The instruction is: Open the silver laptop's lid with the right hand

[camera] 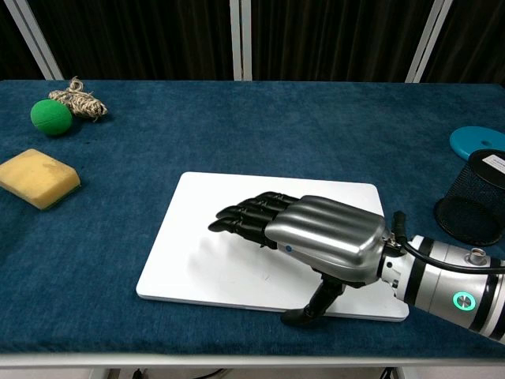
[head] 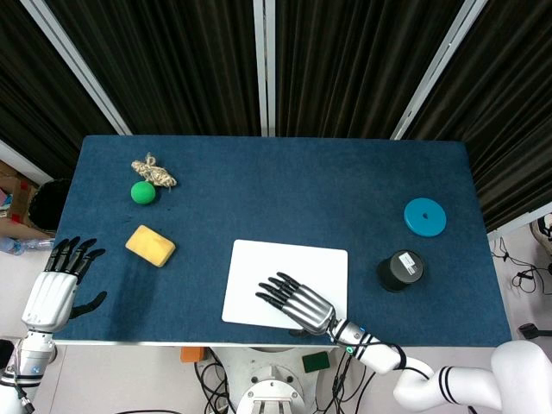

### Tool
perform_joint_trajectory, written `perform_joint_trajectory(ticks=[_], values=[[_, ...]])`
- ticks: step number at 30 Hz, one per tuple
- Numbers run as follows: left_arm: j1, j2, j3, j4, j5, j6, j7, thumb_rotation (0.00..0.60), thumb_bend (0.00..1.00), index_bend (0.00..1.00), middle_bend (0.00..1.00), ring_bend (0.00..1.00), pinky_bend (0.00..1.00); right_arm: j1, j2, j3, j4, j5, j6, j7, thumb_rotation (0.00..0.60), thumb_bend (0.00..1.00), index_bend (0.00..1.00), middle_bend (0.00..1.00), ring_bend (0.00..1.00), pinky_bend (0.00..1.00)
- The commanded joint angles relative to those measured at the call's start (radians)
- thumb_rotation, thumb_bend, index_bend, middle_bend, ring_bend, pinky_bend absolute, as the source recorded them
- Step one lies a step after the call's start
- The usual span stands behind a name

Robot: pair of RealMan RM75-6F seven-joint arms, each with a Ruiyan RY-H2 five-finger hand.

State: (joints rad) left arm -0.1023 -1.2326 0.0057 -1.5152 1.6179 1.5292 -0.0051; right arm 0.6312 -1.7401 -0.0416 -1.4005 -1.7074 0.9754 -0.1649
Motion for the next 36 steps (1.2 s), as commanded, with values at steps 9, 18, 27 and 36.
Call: perform_joint_trajectory(ticks=[9,18,27,36], values=[[0.010,-0.002,0.011,0.002,0.011,0.013,0.000,0.600,0.17,0.19,0.10,0.01,0.04,-0.007,0.015,0.022,-0.019,0.042,0.020,-0.065,0.600,0.15,0.00,0.00,0.00,0.00],[0.016,-0.036,0.020,0.025,0.009,0.008,-0.021,0.600,0.17,0.19,0.10,0.01,0.04,-0.001,0.033,0.050,-0.044,0.068,0.026,-0.181,0.600,0.18,0.00,0.00,0.00,0.00],[-0.009,-0.112,0.059,0.074,0.013,-0.088,-0.078,0.600,0.17,0.19,0.10,0.01,0.04,0.018,0.053,0.103,-0.113,0.114,0.018,-0.354,0.600,0.19,0.00,0.00,0.00,0.00],[-0.089,-0.196,0.124,0.102,0.125,-0.192,-0.144,0.600,0.17,0.19,0.10,0.01,0.04,0.027,0.050,0.135,-0.146,0.156,0.032,-0.482,0.600,0.20,0.00,0.00,0.00,0.00]])
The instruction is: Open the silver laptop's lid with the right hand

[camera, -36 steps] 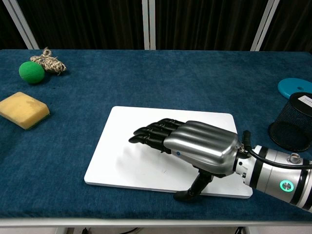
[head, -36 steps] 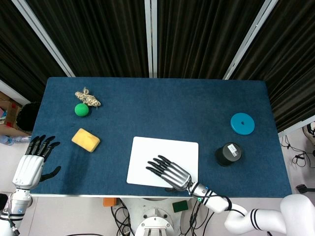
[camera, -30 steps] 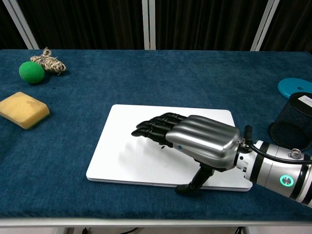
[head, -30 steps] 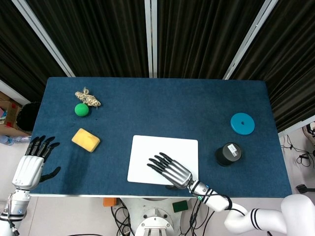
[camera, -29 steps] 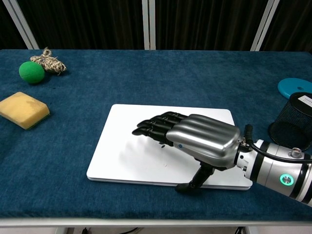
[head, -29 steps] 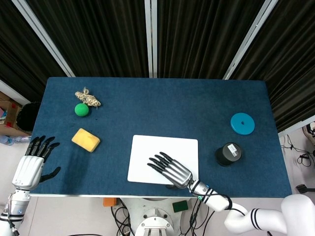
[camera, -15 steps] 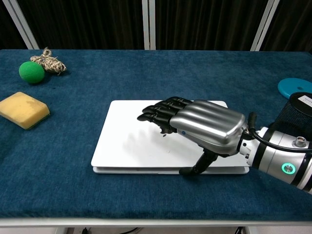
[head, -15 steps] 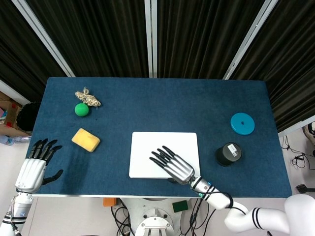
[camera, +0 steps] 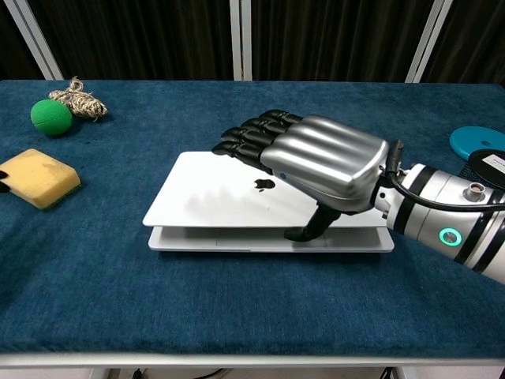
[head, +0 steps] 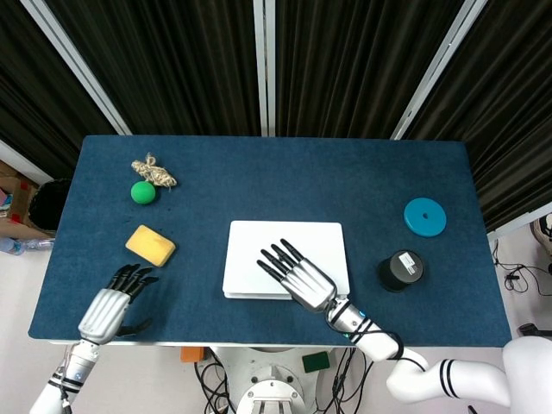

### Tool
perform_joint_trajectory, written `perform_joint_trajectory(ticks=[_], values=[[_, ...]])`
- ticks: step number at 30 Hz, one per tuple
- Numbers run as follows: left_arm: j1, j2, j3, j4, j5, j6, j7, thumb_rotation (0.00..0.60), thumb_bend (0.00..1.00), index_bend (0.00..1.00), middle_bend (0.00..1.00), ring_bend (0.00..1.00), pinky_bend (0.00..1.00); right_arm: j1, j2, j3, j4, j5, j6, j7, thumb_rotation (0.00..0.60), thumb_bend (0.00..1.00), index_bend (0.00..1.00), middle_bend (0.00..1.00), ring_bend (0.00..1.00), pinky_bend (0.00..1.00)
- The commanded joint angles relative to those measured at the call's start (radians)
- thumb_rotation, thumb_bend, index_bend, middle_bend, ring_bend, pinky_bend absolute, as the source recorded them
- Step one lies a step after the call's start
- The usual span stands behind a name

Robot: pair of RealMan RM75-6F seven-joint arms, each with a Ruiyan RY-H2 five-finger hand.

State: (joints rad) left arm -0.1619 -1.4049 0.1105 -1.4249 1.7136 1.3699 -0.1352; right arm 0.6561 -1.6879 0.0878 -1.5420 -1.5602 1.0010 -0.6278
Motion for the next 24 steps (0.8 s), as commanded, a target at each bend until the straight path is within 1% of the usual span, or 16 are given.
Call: perform_joint_trajectory(ticks=[1,10,17,24], values=[[-0.042,-0.032,0.022,0.014,0.040,-0.046,-0.017,0.600,0.17,0.19,0.10,0.01,0.04,0.002,-0.004,0.007,-0.004,0.011,0.009,-0.029,0.600,0.20,0.00,0.00,0.00,0.00],[-0.127,-0.080,0.037,0.013,0.093,-0.124,-0.030,0.600,0.17,0.18,0.09,0.01,0.04,0.006,-0.017,0.011,-0.004,0.035,0.023,-0.080,0.600,0.21,0.00,0.00,0.00,0.00],[-0.182,-0.121,0.029,0.028,0.085,-0.179,-0.055,0.600,0.17,0.18,0.08,0.01,0.04,0.012,-0.030,0.013,0.004,0.047,0.031,-0.105,0.600,0.21,0.00,0.00,0.00,0.00],[-0.211,-0.145,0.027,0.045,0.075,-0.196,-0.070,0.600,0.17,0.18,0.07,0.01,0.04,0.018,-0.036,0.011,0.006,0.054,0.034,-0.114,0.600,0.21,0.00,0.00,0.00,0.00]])
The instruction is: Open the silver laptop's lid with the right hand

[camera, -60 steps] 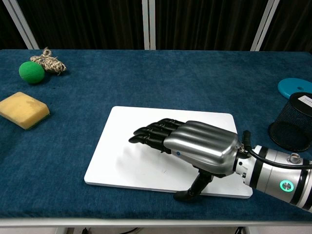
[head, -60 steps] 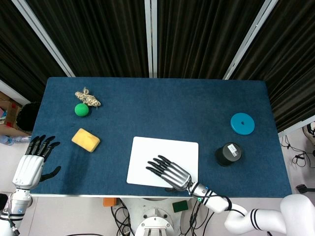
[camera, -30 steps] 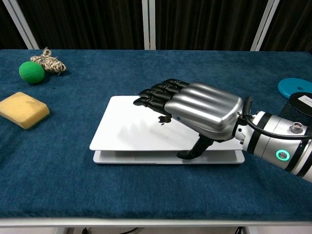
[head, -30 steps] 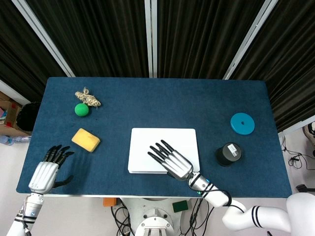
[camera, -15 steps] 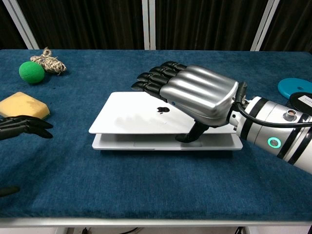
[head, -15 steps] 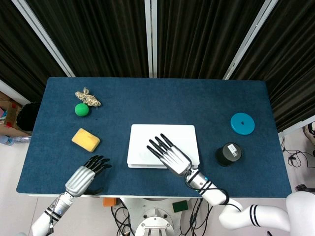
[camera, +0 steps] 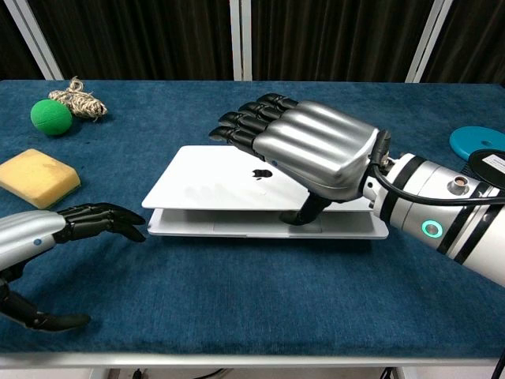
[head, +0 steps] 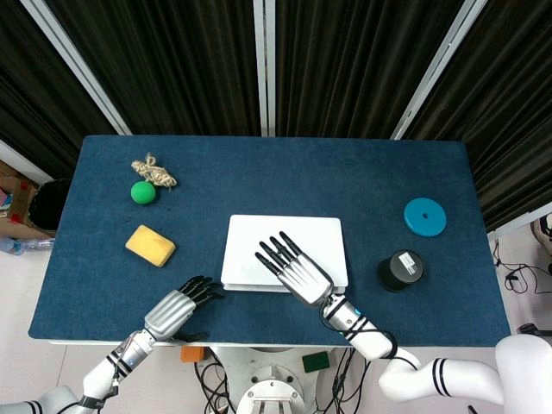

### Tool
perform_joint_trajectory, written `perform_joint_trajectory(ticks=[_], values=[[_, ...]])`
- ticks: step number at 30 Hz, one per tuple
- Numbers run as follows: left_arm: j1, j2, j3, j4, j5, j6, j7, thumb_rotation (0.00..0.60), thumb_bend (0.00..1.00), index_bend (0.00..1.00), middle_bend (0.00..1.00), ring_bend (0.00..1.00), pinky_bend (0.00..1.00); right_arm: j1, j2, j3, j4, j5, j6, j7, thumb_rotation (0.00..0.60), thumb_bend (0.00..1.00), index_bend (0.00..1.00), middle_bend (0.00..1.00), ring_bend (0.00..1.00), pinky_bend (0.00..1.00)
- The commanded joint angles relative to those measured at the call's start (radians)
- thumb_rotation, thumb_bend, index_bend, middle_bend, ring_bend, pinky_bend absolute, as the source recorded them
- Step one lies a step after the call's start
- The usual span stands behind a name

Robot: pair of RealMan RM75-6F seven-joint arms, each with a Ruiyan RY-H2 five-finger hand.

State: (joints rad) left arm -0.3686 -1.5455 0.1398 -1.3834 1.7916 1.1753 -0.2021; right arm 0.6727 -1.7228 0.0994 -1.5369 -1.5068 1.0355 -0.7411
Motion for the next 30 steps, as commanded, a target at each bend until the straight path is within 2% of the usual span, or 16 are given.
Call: perform_joint_trajectory(ticks=[1,18,30], values=[[-0.008,-0.008,-0.004,0.007,-0.005,0.000,-0.005,0.600,0.17,0.18,0.07,0.01,0.04,0.002,-0.002,-0.002,0.002,0.003,-0.001,-0.001,0.600,0.21,0.00,0.00,0.00,0.00],[-0.090,-0.053,-0.015,0.047,-0.018,-0.044,-0.025,0.600,0.17,0.18,0.06,0.00,0.04,0.014,-0.013,-0.004,0.009,0.027,-0.001,-0.024,0.600,0.21,0.00,0.00,0.00,0.00],[-0.140,-0.059,-0.001,0.060,-0.054,-0.124,-0.030,0.600,0.17,0.18,0.06,0.00,0.03,0.022,-0.021,-0.006,0.022,0.039,0.002,-0.043,0.600,0.22,0.00,0.00,0.00,0.00]])
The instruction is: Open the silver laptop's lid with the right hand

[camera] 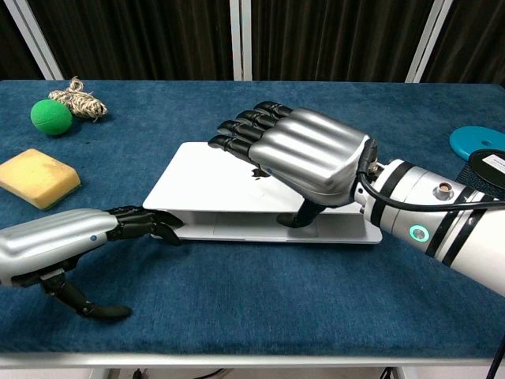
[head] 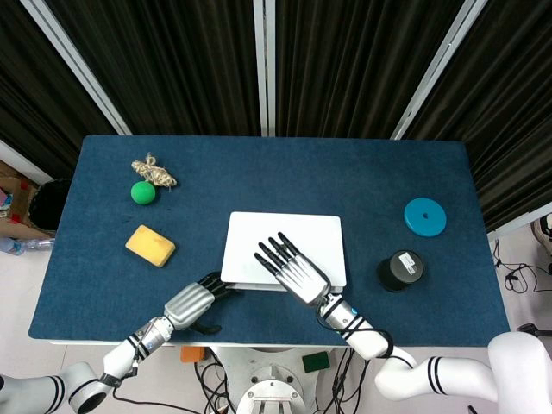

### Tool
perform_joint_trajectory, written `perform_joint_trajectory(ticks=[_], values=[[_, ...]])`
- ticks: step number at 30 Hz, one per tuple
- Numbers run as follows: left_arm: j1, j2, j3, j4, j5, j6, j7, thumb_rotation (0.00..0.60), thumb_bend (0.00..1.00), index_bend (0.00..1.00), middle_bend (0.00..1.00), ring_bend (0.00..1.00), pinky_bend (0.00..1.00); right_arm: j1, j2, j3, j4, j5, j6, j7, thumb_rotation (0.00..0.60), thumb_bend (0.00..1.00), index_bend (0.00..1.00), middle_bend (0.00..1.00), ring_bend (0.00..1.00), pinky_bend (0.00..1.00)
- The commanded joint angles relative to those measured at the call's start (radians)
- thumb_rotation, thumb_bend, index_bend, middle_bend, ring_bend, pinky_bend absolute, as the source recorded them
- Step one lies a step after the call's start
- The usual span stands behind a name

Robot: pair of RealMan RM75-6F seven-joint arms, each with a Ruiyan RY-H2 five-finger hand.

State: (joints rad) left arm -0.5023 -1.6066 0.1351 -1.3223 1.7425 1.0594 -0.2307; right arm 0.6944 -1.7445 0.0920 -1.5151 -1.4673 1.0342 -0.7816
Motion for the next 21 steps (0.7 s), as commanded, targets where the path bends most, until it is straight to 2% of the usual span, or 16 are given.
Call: perform_joint_trajectory(ticks=[1,11,21], values=[[-0.011,0.004,0.005,-0.003,-0.007,-0.014,-0.001,0.600,0.17,0.18,0.06,0.00,0.03,0.000,0.001,0.003,-0.001,0.000,0.007,-0.005,0.600,0.22,0.00,0.00,0.00,0.00],[-0.036,0.020,0.011,-0.013,-0.034,-0.051,0.007,0.600,0.17,0.18,0.08,0.00,0.03,-0.001,-0.002,0.024,0.013,0.018,0.035,-0.026,0.600,0.22,0.00,0.00,0.00,0.00],[-0.055,0.030,0.015,-0.027,-0.053,-0.075,0.022,0.600,0.17,0.18,0.08,0.00,0.03,0.016,0.013,0.100,0.015,0.089,0.046,-0.021,0.600,0.22,0.00,0.00,0.00,0.00]])
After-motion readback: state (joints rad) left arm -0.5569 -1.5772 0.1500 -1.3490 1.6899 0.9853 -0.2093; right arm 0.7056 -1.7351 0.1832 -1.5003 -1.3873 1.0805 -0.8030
